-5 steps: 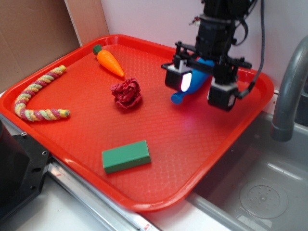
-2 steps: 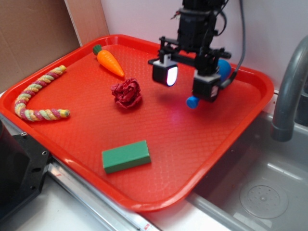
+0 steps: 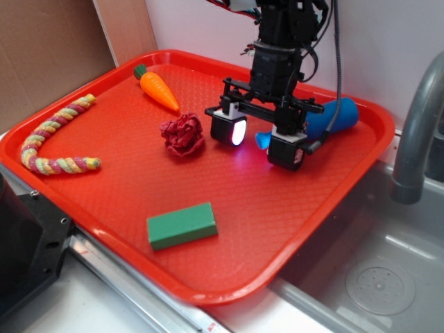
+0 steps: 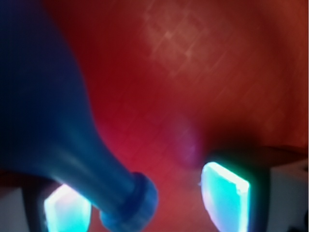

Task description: Grab the blue bottle.

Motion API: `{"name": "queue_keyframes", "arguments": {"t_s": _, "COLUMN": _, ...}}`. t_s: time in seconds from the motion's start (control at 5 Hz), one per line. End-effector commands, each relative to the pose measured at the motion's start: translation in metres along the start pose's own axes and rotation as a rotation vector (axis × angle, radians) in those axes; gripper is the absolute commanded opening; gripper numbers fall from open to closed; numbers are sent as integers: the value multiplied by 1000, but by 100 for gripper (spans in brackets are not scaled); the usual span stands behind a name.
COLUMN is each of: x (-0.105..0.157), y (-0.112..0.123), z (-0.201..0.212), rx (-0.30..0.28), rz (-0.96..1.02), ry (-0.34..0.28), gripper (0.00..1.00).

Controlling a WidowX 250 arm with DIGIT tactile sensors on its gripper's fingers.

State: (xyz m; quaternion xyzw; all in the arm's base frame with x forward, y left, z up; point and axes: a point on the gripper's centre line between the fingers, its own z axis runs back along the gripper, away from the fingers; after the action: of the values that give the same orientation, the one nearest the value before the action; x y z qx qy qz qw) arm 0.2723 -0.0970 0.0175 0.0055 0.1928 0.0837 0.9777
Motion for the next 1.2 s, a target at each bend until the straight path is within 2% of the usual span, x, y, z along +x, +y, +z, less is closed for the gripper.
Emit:
{"name": "queue_keyframes", "arguments": {"t_s": 0.0, "x": -2, "y": 4, "z": 0, "rx": -20, "rz": -64, "ry": -46, "gripper": 0}}
{"name": "queue_keyframes", "arguments": {"t_s": 0.2, "x": 1, "y": 2, "z": 11, "rx": -27, "rz": -106, "ry": -65, "gripper": 0}}
{"name": "queue_keyframes", "arguments": {"t_s": 0.4, "x": 1, "y": 3, "z": 39, "rx": 36, "rz": -186, "ry": -114, "gripper": 0}}
{"name": "queue_keyframes", "arguments": {"t_s": 0.6, "x": -19, "y": 5, "z": 85, "rx": -28, "rz": -152, "ry": -164, "gripper": 0}}
{"name": "queue_keyframes", "arguments": {"t_s": 0.8, "x": -72, "y": 10, "z": 117, "rx": -167, "rz": -94, "ry": -235, "gripper": 0}}
{"name": "queue_keyframes", "arguments": {"t_s": 1.0, "x": -140, "y": 11, "z": 141, "rx": -267, "rz": -32, "ry": -270, "gripper": 0}}
